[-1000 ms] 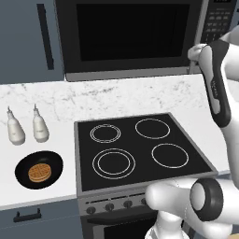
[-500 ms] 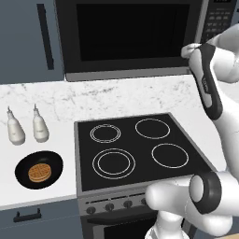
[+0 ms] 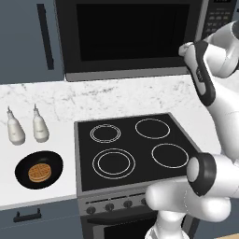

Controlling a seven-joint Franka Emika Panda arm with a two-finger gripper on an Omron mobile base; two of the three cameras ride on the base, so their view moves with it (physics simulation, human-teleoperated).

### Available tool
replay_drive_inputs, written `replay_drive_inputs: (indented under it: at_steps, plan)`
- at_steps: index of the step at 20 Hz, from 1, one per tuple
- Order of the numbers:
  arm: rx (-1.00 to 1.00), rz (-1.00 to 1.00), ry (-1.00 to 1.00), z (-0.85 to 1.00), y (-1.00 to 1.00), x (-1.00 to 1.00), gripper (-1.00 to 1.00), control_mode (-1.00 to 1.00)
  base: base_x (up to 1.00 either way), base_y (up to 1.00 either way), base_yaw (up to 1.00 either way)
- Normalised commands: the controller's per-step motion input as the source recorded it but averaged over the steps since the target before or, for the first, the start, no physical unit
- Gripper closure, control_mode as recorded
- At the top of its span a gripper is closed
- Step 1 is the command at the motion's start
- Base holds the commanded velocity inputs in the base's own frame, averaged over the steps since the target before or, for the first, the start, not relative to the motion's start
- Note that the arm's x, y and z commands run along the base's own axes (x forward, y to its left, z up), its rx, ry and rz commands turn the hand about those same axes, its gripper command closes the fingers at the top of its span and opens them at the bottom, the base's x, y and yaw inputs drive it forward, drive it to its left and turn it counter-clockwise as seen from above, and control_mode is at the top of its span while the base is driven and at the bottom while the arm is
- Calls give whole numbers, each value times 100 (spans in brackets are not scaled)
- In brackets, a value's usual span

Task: Open the microwave, place the bowl with waffle inside the microwave, then close the microwave door and turn it on.

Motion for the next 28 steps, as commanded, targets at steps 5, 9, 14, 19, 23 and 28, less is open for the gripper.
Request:
replay_drive_inputs:
  at_steps: [5, 9, 14, 19, 23, 28]
  plan:
    - [0, 3, 3, -9, 0, 43, -100, -100, 0, 0, 0]
    - [0, 7, -3, -40, 11, 39, -100, -100, 0, 0, 0]
    - [0, 5, -4, -40, 38, 48, -100, -100, 0, 0, 0]
    - [-2, 4, 0, -41, 60, 79, -100, -100, 0, 0, 0]
    - [-11, 5, 0, -66, 100, 99, 100, -100, 0, 0, 0]
    - [-7, 8, 1, -66, 97, 100, 100, -100, 0, 0, 0]
